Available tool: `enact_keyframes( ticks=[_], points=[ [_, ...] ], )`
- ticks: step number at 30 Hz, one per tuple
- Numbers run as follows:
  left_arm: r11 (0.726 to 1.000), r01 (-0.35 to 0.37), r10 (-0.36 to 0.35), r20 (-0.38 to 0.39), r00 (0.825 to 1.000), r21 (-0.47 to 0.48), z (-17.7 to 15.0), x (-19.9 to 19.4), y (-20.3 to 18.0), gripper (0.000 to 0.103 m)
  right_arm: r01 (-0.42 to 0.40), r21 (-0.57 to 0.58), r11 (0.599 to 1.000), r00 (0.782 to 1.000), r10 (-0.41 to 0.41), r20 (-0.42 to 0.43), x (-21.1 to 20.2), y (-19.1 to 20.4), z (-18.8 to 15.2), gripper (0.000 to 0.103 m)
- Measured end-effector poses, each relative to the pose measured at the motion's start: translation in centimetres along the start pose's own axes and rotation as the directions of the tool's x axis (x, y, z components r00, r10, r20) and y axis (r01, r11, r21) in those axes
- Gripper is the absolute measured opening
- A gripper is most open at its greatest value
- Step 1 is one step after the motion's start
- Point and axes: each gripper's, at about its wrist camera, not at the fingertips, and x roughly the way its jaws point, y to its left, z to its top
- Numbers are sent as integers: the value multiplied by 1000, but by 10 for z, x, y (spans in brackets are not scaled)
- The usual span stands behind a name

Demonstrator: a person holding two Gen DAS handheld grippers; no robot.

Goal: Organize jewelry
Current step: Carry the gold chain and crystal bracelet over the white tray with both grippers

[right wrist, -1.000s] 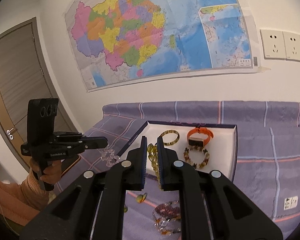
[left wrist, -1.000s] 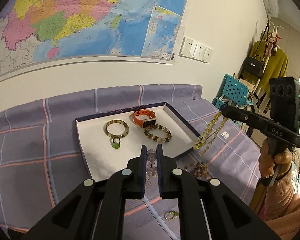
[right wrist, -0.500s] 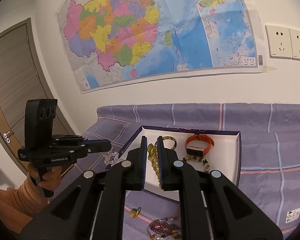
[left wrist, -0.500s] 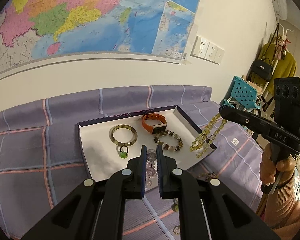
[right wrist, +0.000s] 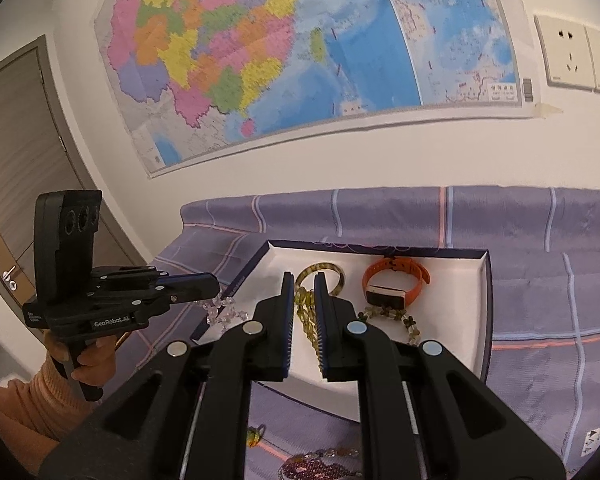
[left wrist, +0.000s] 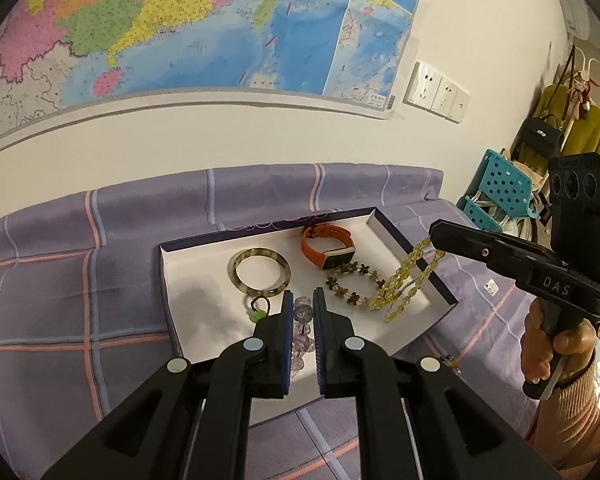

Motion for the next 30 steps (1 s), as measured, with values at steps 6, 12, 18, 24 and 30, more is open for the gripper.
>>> enact_keyframes(
  ticks=[6, 12, 18, 24, 30],
  points=[
    [1000, -6, 6, -19, 1000, -14, 1, 12, 3, 8, 7, 14, 1000, 1000, -7, -21, 12, -8, -3, 10],
    [1000, -18, 18, -38, 999, -22, 1, 22, 6, 8, 10, 29, 1000, 999, -9, -36, 21, -15, -4, 10],
    [999, -23, 22, -59, 998, -24, -1, 29, 6, 8, 20, 38, 999, 999, -18, -51, 28, -21, -5, 10],
    [999, -32, 30, -80, 996, -24, -2, 36, 6, 8, 34, 54, 998, 998, -30, -60, 34, -28, -7, 10],
    [998, -53, 51, -98, 994, -21, -5, 45, 7, 8, 46, 66, 997, 997, -41, -71, 41, -35, -8, 10]
  ],
)
